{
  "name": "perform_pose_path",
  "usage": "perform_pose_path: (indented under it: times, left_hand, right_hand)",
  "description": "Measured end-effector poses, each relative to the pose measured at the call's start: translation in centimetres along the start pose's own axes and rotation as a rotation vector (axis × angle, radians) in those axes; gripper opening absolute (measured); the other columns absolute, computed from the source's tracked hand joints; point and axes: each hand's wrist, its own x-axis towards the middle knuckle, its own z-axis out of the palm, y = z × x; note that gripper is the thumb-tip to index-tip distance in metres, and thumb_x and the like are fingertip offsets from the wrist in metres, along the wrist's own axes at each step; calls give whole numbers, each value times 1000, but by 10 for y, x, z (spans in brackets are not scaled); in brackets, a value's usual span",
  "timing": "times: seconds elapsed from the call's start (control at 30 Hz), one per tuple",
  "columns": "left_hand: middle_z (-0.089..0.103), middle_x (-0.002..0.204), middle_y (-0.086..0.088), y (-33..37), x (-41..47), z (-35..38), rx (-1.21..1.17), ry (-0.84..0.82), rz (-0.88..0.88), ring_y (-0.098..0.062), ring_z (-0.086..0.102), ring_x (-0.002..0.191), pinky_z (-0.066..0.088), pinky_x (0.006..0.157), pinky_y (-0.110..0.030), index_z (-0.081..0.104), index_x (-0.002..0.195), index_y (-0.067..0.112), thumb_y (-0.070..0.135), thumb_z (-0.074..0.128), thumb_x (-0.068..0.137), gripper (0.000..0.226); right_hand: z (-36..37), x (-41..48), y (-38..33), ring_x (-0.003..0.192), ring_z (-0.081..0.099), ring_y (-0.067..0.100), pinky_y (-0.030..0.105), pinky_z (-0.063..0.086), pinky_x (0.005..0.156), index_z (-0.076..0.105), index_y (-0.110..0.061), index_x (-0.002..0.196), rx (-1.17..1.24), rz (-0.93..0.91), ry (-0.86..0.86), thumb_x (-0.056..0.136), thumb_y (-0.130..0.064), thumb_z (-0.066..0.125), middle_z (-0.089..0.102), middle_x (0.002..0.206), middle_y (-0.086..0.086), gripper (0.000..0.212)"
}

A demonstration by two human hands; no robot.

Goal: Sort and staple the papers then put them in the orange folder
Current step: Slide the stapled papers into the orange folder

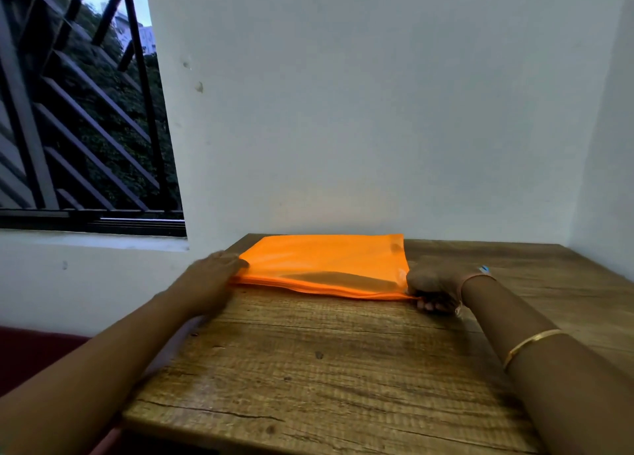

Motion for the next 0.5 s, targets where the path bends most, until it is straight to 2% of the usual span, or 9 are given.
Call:
perform_pose_path:
  times: [0.1,0.23,0.3,0.4,0.5]
  left_hand:
    - [44,137,0,9,7,-2,-79,7,65,-16,41,126,35,99,-28,39,137,27,23,52,90,49]
    - [61,111,-1,22,9,1,61,40,65,-16,57,102,45,84,-29,53,121,23,29,42,96,28]
    - [63,103,-1,33,7,-3,167,26,82,-17,60,95,46,77,-29,58,113,22,28,38,97,26]
    - [62,106,-5,58,0,-22,270,-59,121,-20,60,96,46,77,-30,60,106,16,21,45,93,21]
    - [61,111,-10,99,-13,-38,328,-165,164,-27,61,101,47,75,-32,62,104,9,6,51,88,20]
  right_hand:
    - [4,1,0,43,46,12,18,35,41,51,-5,78,-11,-66,108,93,-9,37,55,57,6,21]
    - [6,3,3,49,49,14,22,38,46,53,-7,75,-9,-132,185,93,-10,37,58,63,6,24]
    - [9,9,6,62,57,18,23,40,54,53,-11,76,-128,-166,293,93,-14,39,61,73,6,22]
    - [17,18,5,94,63,25,29,44,69,60,-18,96,-372,-213,571,89,-21,44,66,102,3,17]
    - [24,16,-4,101,61,27,31,46,76,59,-14,106,-358,-229,529,87,-19,44,63,112,8,25]
